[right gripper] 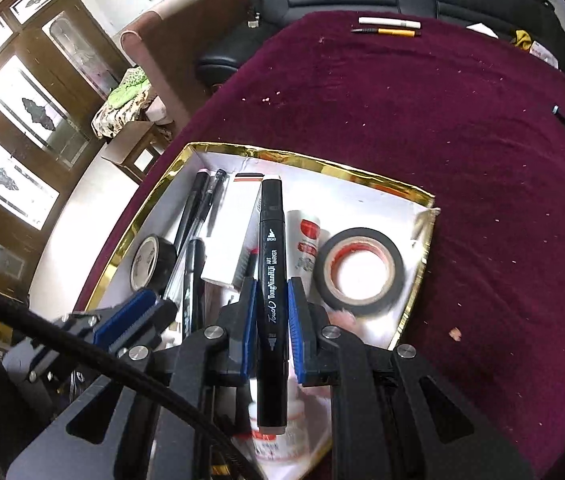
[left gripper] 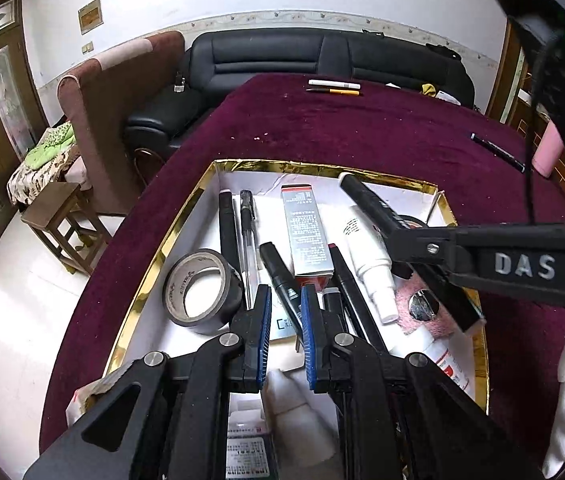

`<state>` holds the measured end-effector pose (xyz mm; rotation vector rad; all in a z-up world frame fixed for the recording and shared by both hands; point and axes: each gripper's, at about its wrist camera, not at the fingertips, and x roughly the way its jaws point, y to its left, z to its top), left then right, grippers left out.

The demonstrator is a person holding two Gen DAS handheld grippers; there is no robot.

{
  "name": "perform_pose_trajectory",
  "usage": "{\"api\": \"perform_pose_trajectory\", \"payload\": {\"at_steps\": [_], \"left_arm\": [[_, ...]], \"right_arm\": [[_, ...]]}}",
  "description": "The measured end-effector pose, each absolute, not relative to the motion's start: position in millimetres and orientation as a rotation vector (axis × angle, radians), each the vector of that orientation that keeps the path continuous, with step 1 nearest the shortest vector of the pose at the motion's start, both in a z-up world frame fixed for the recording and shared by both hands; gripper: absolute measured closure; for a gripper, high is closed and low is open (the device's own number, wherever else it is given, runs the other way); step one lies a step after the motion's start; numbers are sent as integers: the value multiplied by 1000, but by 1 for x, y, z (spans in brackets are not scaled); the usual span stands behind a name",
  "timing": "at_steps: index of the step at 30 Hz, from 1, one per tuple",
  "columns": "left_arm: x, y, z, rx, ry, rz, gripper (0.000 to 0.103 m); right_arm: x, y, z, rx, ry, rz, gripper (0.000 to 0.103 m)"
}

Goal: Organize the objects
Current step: 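Carry both markers over the tray with the left and right tools, then lower both markers into the tray and open both tools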

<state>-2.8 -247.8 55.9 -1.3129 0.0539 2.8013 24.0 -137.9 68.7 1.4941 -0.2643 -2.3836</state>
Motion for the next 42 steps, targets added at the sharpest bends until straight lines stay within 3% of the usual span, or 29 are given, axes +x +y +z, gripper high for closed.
{"api": "perform_pose_trajectory", "payload": {"at_steps": [20, 22, 24, 27, 31, 35, 38, 41, 42], "left_arm": [[-3, -253, 63, -1288, 17, 2804, 88], [2, -251, 68, -1261, 16, 2803, 70], [11, -247, 76, -1213, 25, 2811, 60], [24, -240, 87, -1132, 38, 2819, 59], [47, -227, 103, -1017, 49, 2852, 50], [67, -215, 111, -938, 61, 2900, 41], [78, -209, 114, -923, 76, 2951, 28], [88, -211, 113, -894, 61, 2990, 26], [90, -213, 112, -897, 43, 2996, 20]], "right_arm": [[11, -147, 61, 1498, -333, -2361, 89], [21, -142, 73, 1439, -324, -2396, 89], [33, -136, 84, 1387, -311, -2428, 87], [56, -123, 98, 1310, -317, -2467, 76], [90, -108, 107, 1232, -321, -2511, 75], [108, -98, 107, 1199, -312, -2544, 68], [126, -93, 108, 1161, -313, -2568, 66], [143, -88, 109, 1115, -316, -2592, 65], [148, -87, 109, 1102, -320, -2600, 64]]}}
